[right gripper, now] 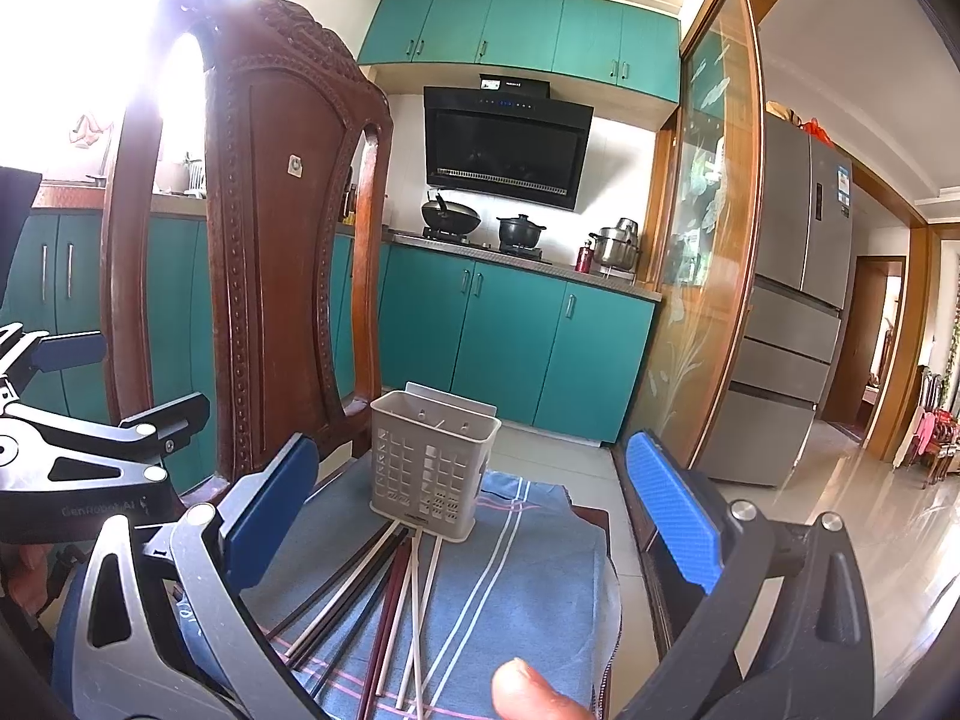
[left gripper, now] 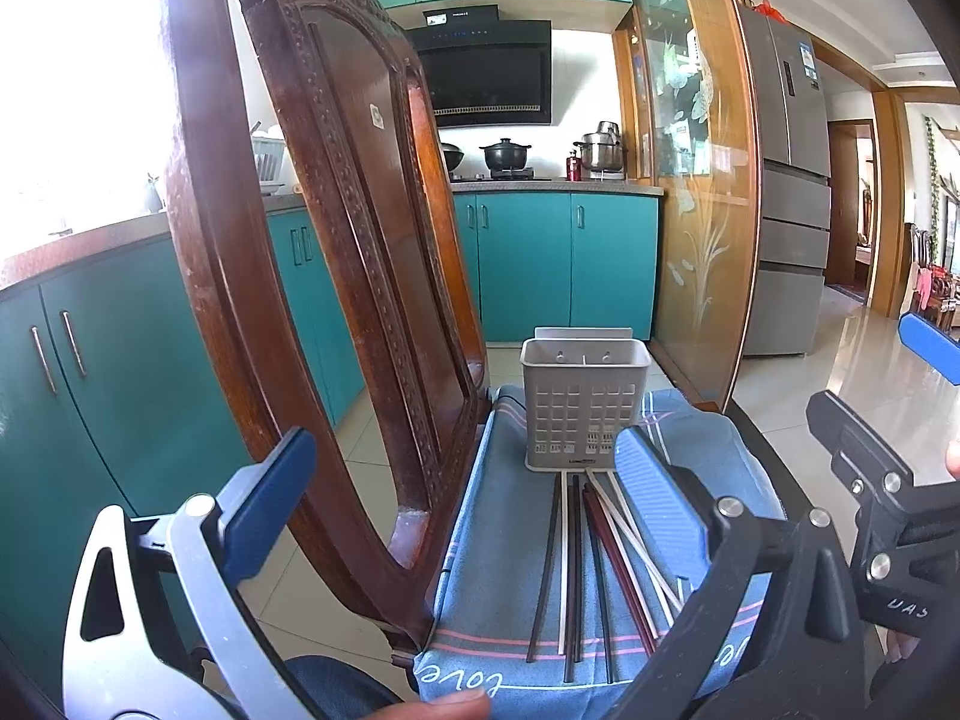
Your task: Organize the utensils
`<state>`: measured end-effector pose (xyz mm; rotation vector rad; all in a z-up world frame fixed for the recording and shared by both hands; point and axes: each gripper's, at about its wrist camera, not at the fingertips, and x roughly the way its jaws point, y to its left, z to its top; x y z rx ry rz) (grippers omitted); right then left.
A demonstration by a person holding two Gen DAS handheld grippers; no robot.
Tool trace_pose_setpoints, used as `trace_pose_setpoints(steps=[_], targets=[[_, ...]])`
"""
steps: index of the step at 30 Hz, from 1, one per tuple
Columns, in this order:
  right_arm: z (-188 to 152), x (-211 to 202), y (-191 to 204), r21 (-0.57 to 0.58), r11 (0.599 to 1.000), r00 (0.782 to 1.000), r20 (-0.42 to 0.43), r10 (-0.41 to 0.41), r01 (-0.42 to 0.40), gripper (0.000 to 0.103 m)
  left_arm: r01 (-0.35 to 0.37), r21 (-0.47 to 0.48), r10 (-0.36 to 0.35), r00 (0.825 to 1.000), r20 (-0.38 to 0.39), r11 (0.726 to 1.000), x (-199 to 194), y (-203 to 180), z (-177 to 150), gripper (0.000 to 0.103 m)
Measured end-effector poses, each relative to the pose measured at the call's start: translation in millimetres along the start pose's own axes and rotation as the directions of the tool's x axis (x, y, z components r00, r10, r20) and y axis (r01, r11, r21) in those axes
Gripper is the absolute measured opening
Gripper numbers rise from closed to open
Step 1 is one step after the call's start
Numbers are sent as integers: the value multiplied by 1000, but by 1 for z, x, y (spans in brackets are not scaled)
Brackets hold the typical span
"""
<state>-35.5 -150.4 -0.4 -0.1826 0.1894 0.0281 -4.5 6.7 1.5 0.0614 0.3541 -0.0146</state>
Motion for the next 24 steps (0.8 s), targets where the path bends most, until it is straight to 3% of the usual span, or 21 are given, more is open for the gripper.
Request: trace_pose_setpoints(steps=[24], targets=[[-3,-2,-6,14,1000,1000,-3,-13,13,100,-1,41,3,999,-40,999,4,-14,-6,99]])
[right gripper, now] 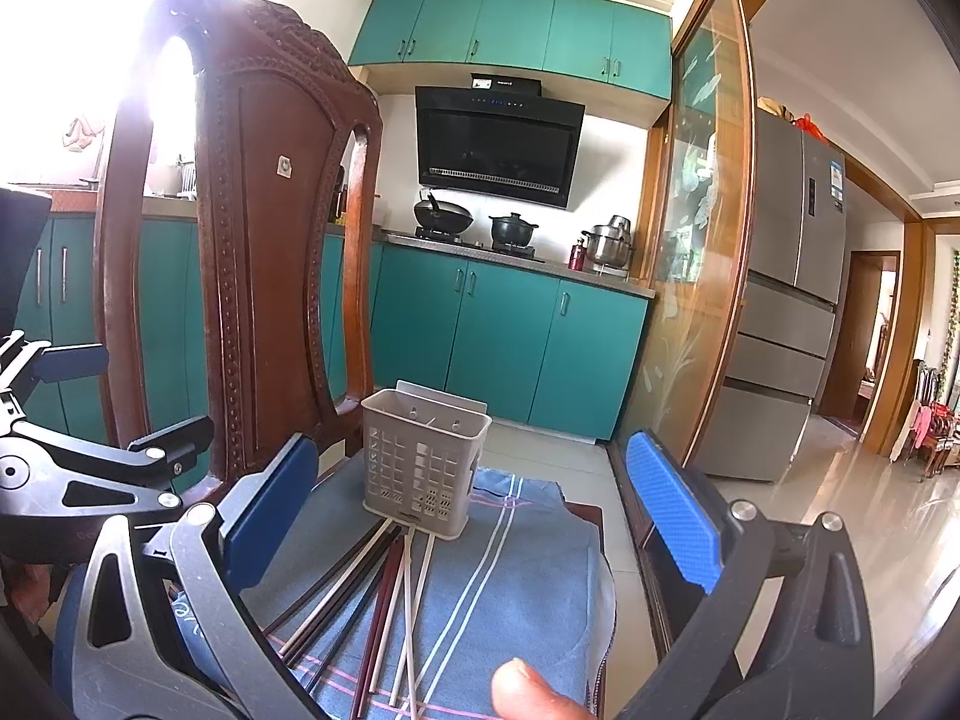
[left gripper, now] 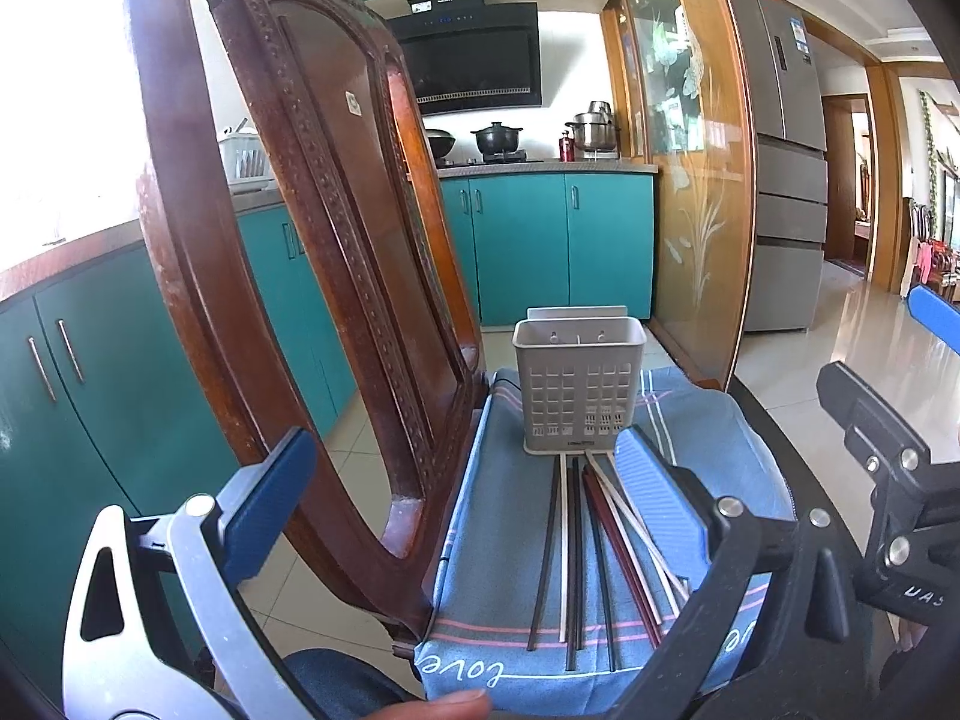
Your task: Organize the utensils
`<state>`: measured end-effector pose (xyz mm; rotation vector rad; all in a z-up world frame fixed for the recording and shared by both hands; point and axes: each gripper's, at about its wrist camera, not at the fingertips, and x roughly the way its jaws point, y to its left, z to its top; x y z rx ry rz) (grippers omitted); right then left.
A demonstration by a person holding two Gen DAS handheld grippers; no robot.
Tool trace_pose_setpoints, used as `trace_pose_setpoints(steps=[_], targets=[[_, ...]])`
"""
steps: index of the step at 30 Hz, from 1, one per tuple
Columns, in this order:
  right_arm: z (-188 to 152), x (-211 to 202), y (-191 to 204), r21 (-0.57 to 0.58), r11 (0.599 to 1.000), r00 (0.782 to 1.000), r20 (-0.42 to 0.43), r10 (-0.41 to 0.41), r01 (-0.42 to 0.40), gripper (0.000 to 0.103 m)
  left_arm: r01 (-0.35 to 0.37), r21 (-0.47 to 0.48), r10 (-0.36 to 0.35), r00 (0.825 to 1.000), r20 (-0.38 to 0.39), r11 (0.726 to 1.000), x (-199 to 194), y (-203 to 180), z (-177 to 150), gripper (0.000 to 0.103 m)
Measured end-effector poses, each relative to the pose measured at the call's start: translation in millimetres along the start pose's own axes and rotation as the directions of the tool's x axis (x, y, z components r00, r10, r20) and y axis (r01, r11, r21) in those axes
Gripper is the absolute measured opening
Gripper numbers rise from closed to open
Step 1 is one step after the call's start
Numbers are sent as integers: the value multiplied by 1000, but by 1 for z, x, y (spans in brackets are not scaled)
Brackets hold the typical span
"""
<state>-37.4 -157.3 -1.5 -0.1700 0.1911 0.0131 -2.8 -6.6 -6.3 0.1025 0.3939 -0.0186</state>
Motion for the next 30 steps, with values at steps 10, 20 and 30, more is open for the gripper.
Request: trace_pose_setpoints(steps=[10,20,30], targets=[[-2,2,1,-2,1000,1000,-11,-5,5,100,-5,15,6,999,-38,1000,7,-2,0,99],[-24,64,-10,-42,992,958,-255,-127,121,100,122,16,-114,962,-250,992,53,-16,-27,99],[-84,156,-40,117,988,813,-582,-15,102,44,133,55,-98,901,-422,990,99,-18,-84,43]])
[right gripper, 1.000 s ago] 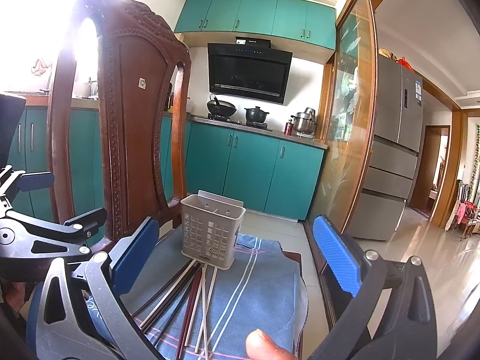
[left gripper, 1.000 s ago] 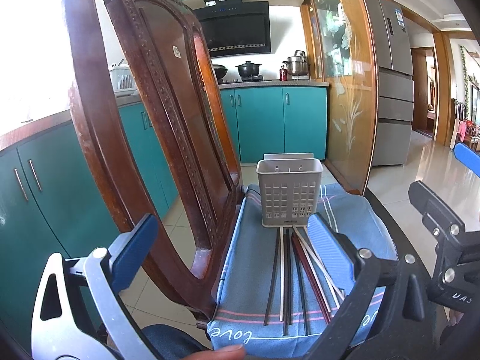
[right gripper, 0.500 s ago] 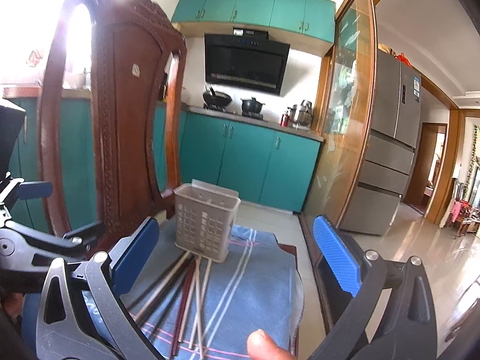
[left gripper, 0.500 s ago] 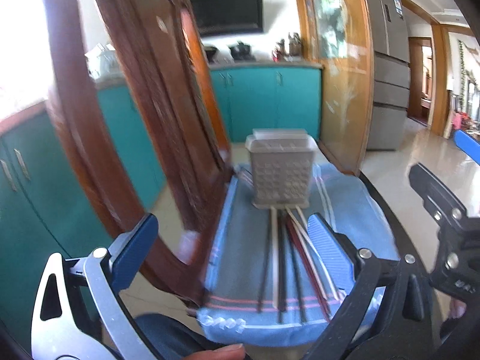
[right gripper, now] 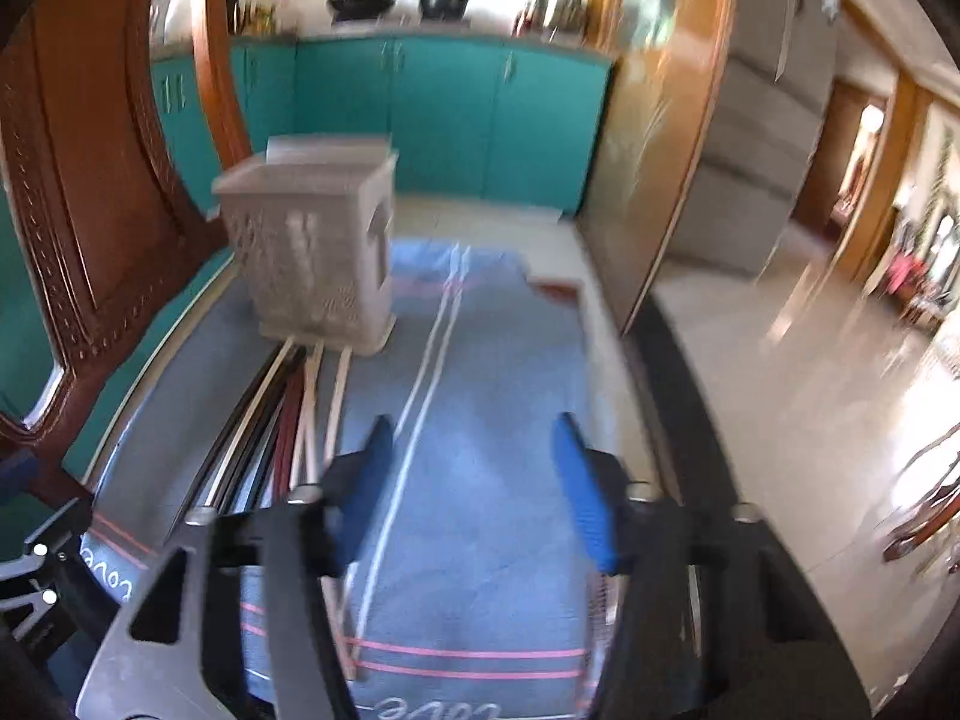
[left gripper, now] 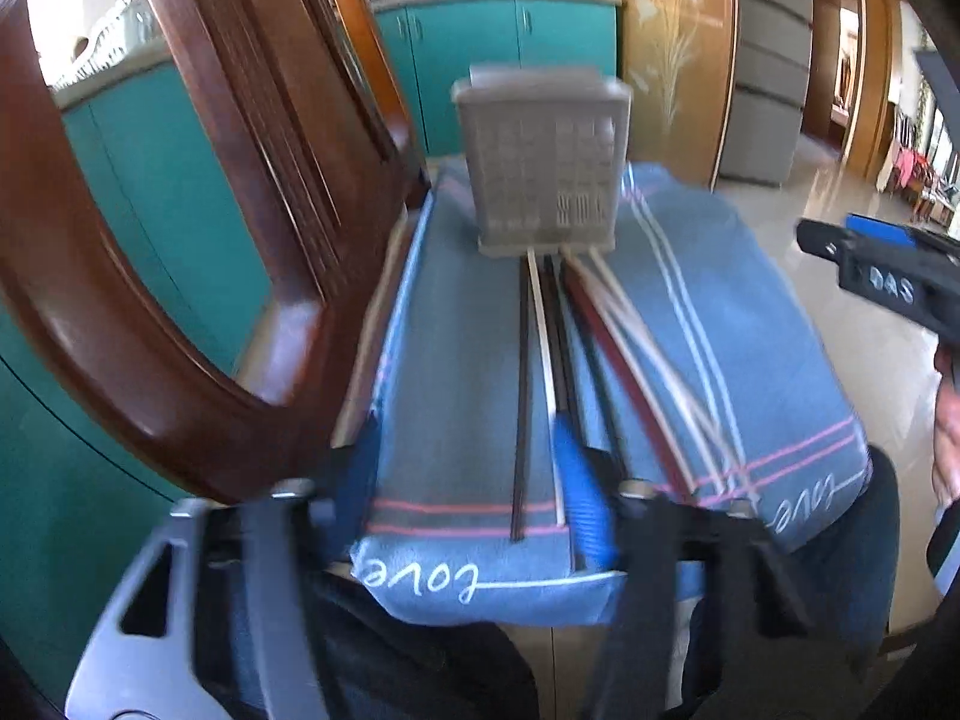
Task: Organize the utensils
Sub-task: 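Grasp a light wooden chopstick with the right tool while the left tool lowers toward the dark chopsticks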
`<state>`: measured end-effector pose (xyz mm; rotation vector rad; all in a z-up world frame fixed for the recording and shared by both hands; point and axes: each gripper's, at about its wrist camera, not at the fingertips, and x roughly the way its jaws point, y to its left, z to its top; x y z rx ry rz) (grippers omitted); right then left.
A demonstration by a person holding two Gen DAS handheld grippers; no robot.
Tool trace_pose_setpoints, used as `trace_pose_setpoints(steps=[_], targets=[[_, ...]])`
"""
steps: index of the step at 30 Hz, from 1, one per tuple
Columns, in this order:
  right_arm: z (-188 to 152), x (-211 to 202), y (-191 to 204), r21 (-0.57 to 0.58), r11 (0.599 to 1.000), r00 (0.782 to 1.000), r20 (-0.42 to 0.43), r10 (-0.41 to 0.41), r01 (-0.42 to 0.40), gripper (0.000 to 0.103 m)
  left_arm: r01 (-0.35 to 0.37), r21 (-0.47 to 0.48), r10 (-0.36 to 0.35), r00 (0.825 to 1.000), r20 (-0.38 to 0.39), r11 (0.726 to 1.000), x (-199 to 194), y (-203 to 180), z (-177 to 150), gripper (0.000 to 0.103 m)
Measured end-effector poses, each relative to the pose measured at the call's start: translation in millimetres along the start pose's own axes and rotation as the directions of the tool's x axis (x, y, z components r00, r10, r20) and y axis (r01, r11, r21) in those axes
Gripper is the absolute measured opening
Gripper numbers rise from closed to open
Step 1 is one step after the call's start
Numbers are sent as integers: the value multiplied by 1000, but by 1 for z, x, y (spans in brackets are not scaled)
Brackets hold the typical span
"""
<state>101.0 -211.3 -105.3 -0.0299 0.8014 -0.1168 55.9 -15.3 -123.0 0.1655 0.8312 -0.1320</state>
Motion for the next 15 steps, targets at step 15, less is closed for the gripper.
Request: trace_pose_setpoints(steps=[15], targets=[[-4,114,88,-25,987,942,-303,143,-157,43,17,-6,-17,993,-117,1000,28,18,-28,40]])
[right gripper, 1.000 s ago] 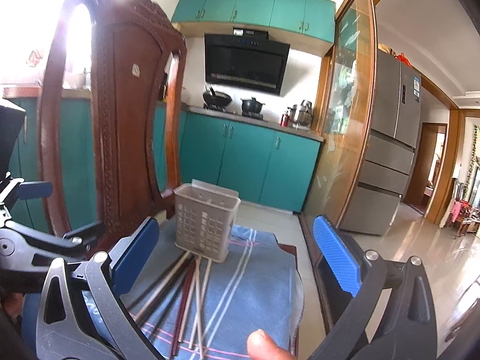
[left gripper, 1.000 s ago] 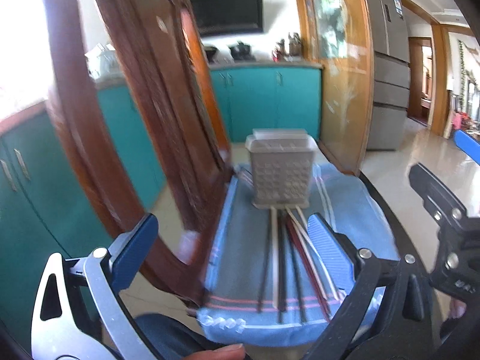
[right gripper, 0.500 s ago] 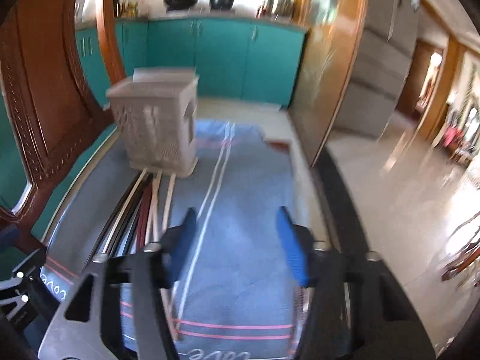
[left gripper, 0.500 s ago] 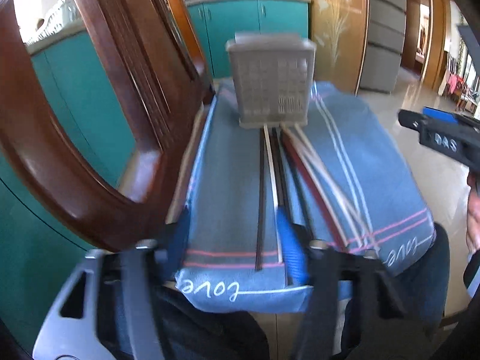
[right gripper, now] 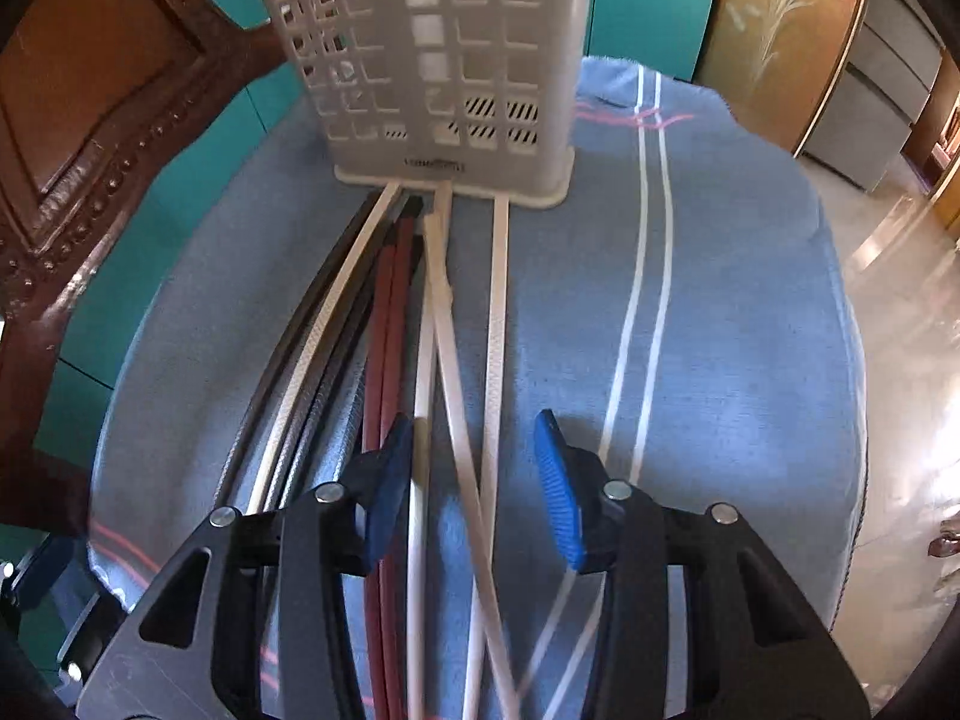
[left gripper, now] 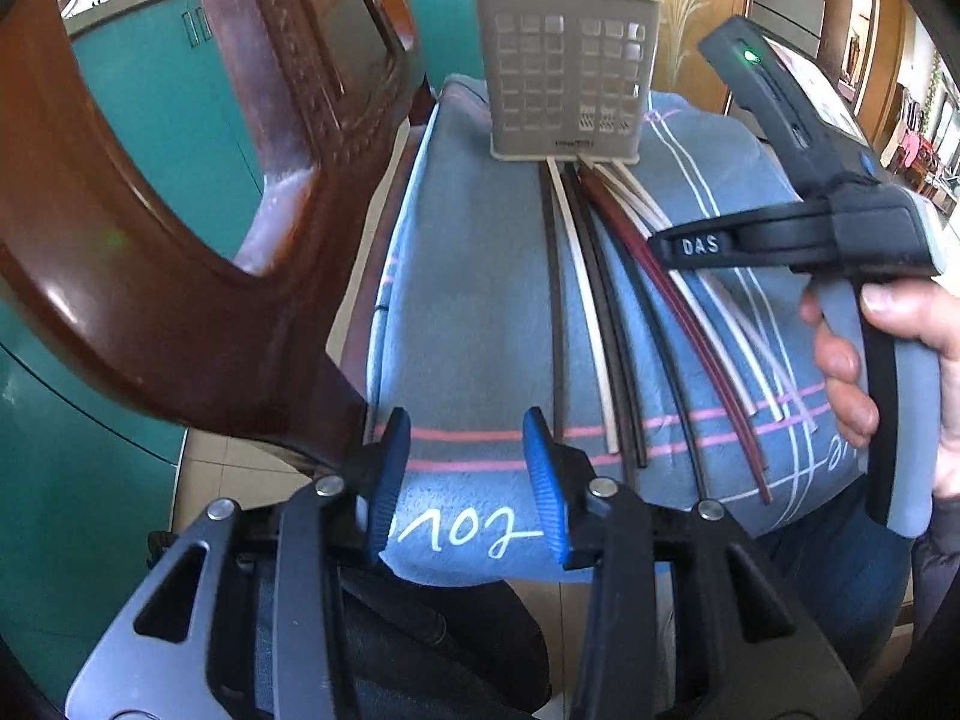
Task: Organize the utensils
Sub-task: 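Grasp a light wooden chopstick with the right tool while the left tool lowers toward the dark chopsticks, then grasp a dark chopstick with the left tool while the right tool lifts its chopstick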
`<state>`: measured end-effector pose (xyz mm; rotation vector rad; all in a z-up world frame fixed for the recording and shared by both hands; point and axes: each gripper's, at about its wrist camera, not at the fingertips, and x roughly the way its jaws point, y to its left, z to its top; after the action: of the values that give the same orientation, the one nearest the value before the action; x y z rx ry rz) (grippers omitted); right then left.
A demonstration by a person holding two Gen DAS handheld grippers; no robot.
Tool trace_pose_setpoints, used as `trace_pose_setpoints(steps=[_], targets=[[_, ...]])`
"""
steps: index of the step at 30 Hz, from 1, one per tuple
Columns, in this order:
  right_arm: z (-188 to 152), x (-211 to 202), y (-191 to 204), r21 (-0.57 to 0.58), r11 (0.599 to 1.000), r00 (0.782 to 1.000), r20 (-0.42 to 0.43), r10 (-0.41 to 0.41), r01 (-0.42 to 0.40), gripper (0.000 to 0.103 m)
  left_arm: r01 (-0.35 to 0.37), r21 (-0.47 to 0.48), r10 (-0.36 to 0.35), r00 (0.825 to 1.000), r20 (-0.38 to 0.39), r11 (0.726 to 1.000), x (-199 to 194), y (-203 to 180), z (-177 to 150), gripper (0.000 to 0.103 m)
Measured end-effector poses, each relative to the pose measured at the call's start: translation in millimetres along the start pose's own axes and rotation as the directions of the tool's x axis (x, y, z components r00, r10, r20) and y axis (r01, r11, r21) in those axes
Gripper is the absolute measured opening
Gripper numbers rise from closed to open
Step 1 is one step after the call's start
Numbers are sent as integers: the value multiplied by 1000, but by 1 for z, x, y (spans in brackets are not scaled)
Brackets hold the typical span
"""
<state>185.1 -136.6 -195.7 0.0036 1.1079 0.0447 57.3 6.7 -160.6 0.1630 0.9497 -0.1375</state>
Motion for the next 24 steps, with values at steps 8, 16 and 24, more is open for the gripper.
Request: trace_pose_setpoints(steps=[8,16,24], targets=[[-7,-5,-7,45,999,1000,-15,18,-17,12,16,15,-16,1000,-5,1000,13,-6,10,40],[-21,-23,-50,174,982,997,-21,75,-70,12,65,17,-65,998,4,998,27,-11,31,38],[-32,-31,-77,183,978,995,28,93,-96,13,128,-27,-128,992,-3,991,39,-6,55,36]])
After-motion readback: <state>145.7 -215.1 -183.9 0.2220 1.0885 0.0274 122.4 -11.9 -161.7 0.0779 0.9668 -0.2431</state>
